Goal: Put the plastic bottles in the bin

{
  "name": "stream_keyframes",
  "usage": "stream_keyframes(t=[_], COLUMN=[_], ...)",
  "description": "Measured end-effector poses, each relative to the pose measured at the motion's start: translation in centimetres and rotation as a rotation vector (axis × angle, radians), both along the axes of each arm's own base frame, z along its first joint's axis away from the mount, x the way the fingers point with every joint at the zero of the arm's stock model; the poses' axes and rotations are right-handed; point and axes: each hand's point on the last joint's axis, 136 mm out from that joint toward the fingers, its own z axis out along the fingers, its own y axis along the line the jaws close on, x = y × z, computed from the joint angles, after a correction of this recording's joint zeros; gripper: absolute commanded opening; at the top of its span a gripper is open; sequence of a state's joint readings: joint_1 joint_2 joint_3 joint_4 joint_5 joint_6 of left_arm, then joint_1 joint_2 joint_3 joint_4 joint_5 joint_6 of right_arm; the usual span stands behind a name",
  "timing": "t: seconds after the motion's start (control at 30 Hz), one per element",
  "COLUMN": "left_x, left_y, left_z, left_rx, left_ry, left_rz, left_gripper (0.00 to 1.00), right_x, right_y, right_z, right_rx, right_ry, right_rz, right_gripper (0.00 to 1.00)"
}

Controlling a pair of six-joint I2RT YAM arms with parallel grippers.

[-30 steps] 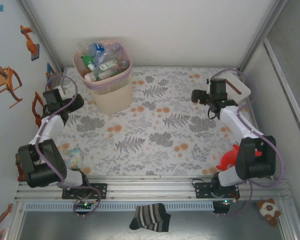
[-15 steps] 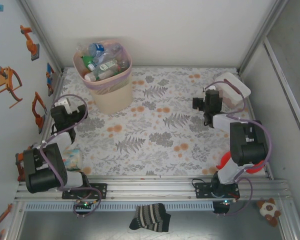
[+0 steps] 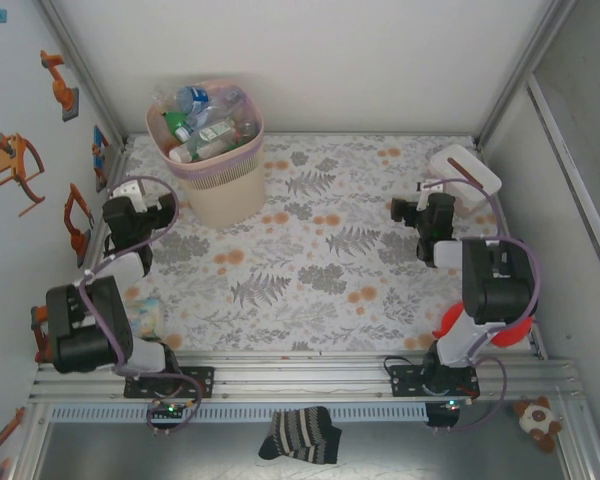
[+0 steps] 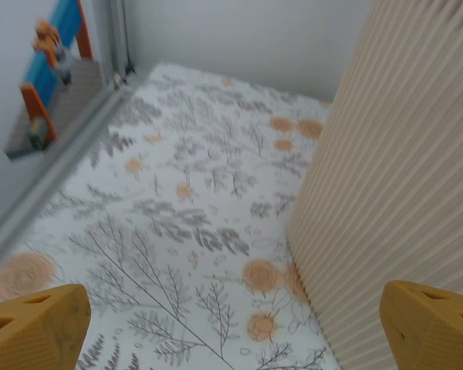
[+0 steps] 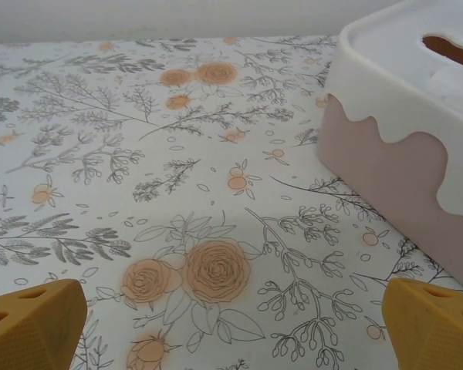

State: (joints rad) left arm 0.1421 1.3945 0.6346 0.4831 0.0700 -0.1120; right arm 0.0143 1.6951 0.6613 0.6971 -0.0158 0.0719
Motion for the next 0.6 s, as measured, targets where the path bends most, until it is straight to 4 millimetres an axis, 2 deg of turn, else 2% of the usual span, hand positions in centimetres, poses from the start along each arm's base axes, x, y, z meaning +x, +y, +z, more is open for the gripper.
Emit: stream_keyframes(t=[0.07, 0.13, 0.3, 0.43, 0.53, 0.6], left_x=[-0.7, -1.6, -3.0, -4.1, -4.4, -4.1], left_y=[0.2, 0.4, 0.1, -0.4, -0.9, -1.4], left_z=[1.3, 1.4, -2.9, -6.0, -7.0, -6.7], left_rx=[0.032, 0.045, 0.04, 0.031, 0.025, 0.011], left_ry=[-0.014, -0.016, 0.097, 0.153, 0.176, 0.154], left_rz=[0.029, 0.05, 0.043, 0.021, -0.003, -0.032], left_gripper=[0.96, 0.96, 0.96, 0.96, 0.96, 0.96], right_x=[-0.5, -1.3, -2.6, -3.5, -4.1, -4.3], right_y=[0.0, -0.1, -0.2, -0.2, -0.3, -0.5], right_z=[0.5, 1.7, 4.5, 5.3, 5.6, 5.6], right_rx=[0.005, 0.009, 0.029, 0.048, 0.046, 0.033], right_ry=[-0.009, -0.033, -0.094, -0.077, -0.061, -0.054], right_rz=[-0.003, -0.007, -0.02, -0.028, -0.033, -0.041], right_gripper=[0.97, 0.97, 0.96, 0.96, 0.96, 0.97])
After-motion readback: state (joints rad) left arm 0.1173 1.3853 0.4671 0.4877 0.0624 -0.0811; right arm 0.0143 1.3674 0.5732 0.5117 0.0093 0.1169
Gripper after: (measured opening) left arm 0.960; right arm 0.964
